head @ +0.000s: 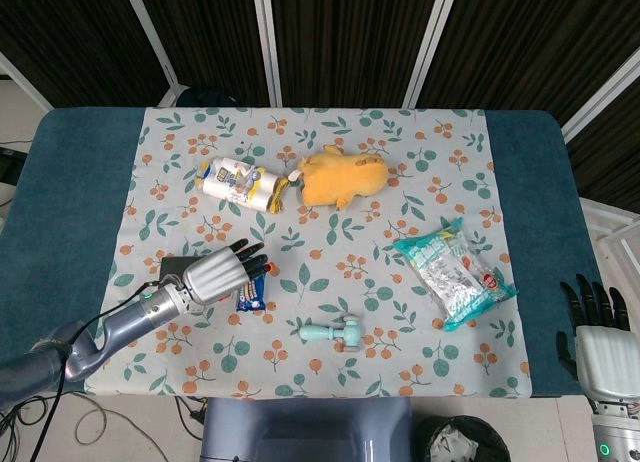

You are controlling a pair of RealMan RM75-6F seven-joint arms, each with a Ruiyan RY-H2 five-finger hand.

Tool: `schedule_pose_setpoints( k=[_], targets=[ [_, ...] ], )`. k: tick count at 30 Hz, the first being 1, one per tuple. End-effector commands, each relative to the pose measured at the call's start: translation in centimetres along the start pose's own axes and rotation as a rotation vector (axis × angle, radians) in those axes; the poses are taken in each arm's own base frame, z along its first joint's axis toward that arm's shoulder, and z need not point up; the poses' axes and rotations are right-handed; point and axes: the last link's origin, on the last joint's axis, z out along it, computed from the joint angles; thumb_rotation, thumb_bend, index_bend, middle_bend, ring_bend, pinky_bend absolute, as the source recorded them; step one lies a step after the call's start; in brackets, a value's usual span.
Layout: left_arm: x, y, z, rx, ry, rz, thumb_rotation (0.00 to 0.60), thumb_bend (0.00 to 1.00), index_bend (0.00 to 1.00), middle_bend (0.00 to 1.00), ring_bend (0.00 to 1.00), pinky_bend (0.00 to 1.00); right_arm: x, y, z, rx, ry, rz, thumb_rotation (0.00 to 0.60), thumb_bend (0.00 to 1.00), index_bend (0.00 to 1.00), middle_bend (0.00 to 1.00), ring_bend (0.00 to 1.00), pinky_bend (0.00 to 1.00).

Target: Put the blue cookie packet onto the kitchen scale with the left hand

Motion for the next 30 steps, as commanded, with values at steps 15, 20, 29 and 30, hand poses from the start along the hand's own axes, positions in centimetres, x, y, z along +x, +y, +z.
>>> schedule_pose_setpoints(
  k=[15, 20, 29, 30],
  targets=[
    [-1.3, 1.8, 1.8, -0.040, 0.000, 0.032, 0.600, 0.05, 0.23, 0.32, 0.17, 0.26, 0.2, 0.5, 0.1, -0.020, 0.007, 0.003, 0.600, 0.58, 0.10, 0.03, 0.01, 0.00],
    [-1.6, 2.1, 2.2, -0.045, -0.001, 0.040, 0.600, 0.05, 0.24, 0.34, 0.18, 0.27, 0.3, 0.6, 0.1, -0.024, 0.008, 0.005, 0.600, 0.58, 0.10, 0.03, 0.01, 0.00],
    [-1.9, 2.3, 2.5, -0.044, -0.003, 0.092, 0.600, 0.12, 0.30, 0.47, 0.30, 0.34, 0.2, 0.8, 0.2, -0.033, -0.004, 0.009, 0.600, 0.58, 0.10, 0.03, 0.01, 0.00],
    [-1.9, 2.3, 2.5, -0.043, -0.003, 0.096, 0.600, 0.13, 0.31, 0.48, 0.30, 0.35, 0.2, 0.8, 0.2, -0.033, -0.005, 0.009, 0.600, 0.58, 0.10, 0.03, 0.01, 0.00]
  ],
)
